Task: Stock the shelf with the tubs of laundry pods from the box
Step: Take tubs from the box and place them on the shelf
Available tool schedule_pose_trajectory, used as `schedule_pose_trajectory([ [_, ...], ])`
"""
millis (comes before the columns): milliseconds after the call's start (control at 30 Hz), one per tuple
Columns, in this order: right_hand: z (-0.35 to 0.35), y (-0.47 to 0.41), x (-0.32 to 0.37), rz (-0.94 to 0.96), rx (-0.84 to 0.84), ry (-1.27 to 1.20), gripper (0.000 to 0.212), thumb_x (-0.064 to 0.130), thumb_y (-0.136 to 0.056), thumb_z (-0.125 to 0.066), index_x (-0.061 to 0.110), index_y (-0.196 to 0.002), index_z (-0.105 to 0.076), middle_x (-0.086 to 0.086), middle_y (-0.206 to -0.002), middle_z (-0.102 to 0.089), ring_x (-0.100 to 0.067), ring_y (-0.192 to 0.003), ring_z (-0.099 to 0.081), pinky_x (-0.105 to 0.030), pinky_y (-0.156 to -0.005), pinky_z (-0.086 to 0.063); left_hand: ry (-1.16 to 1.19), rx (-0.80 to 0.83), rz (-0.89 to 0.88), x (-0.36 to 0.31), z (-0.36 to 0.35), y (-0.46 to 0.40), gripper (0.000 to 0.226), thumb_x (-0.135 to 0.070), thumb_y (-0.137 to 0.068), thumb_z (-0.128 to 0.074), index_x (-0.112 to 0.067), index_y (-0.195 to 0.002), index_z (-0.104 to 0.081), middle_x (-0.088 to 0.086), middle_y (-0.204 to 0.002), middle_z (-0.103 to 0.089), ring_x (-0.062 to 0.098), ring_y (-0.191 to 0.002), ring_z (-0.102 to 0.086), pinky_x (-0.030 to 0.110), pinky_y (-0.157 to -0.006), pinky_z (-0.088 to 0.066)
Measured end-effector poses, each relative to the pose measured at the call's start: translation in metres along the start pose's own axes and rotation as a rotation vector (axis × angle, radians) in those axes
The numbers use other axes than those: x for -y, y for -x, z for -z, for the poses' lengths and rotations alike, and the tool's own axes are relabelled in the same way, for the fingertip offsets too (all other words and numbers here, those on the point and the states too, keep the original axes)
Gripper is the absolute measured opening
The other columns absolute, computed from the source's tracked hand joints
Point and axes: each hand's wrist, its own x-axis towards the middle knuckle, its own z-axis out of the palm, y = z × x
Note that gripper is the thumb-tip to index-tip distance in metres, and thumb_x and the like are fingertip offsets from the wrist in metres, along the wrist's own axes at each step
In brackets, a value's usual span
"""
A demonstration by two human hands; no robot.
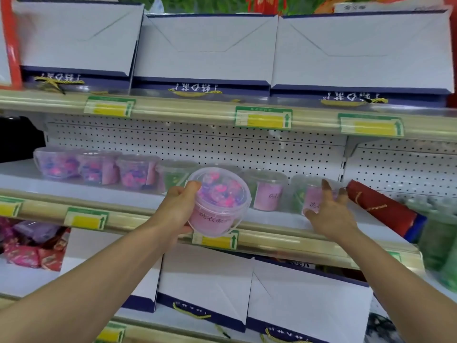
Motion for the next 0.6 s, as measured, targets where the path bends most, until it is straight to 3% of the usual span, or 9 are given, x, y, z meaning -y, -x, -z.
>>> schedule_pose_trajectory([
  [100, 0.003, 0.019, 0.010, 0.114, -0.155, 0.060, 0.085, 0.036, -0.085, -0.061, 0.019, -0.149, -0.008, -0.021, -0.154, -0.005, -0.039, -0.140, -0.015, -0.047, -0.111, -0.023, 0.014, -0.019, 0.004, -0.001, 0.007, 0.003, 0.029, -0.043, -0.095, -0.040, -0.024, -0.117, -0.039, 0.012, -0.118, -0.059, 0.030, -0.104, -0.060, 0.037, -0.080, -0.049],
  [233, 0.004, 0.059, 0.044, 0.545, -0.209, -0.049, 0.071, 0.025, -0.083, -0.066, 0.016, -0.143, -0.030, -0.013, -0.148, -0.023, -0.032, -0.132, -0.033, -0.045, -0.098, -0.040, 0.029, -0.046, 0.008, -0.001, 0.019, 0.011, 0.038, -0.044, -0.094, -0.041, -0.023, -0.126, -0.040, 0.011, -0.120, -0.059, 0.030, -0.104, -0.060, 0.040, -0.083, -0.052],
  [333, -0.004, 0.084, 0.077, 0.844, -0.120, -0.077, 0.072, 0.031, -0.082, -0.067, 0.023, -0.144, -0.030, -0.009, -0.144, -0.031, -0.028, -0.128, -0.040, -0.040, -0.098, -0.043, 0.052, -0.052, 0.012, -0.001, 0.032, 0.021, 0.040, -0.043, -0.095, -0.041, -0.023, -0.129, -0.040, 0.011, -0.119, -0.059, 0.030, -0.103, -0.061, 0.044, -0.084, -0.055],
  [467, -0.015, 0.107, 0.126, 0.922, -0.039, -0.238, 0.073, 0.037, -0.085, -0.065, 0.029, -0.146, -0.026, -0.003, -0.144, -0.039, -0.021, -0.130, -0.038, -0.031, -0.101, -0.036, 0.047, -0.067, 0.028, -0.004, 0.060, 0.033, 0.033, -0.043, -0.096, -0.039, -0.023, -0.121, -0.044, 0.013, -0.116, -0.061, 0.031, -0.101, -0.061, 0.041, -0.079, -0.056],
  [600, -0.027, 0.119, 0.169, 0.931, 0.016, -0.390, 0.062, 0.033, -0.086, -0.065, 0.026, -0.140, -0.037, 0.002, -0.140, -0.046, -0.013, -0.125, -0.043, -0.010, -0.094, -0.027, 0.050, -0.054, 0.011, -0.006, 0.102, 0.041, 0.033, -0.043, -0.098, -0.036, -0.022, -0.119, -0.049, 0.011, -0.114, -0.059, 0.024, -0.092, -0.060, 0.030, -0.063, -0.052],
])
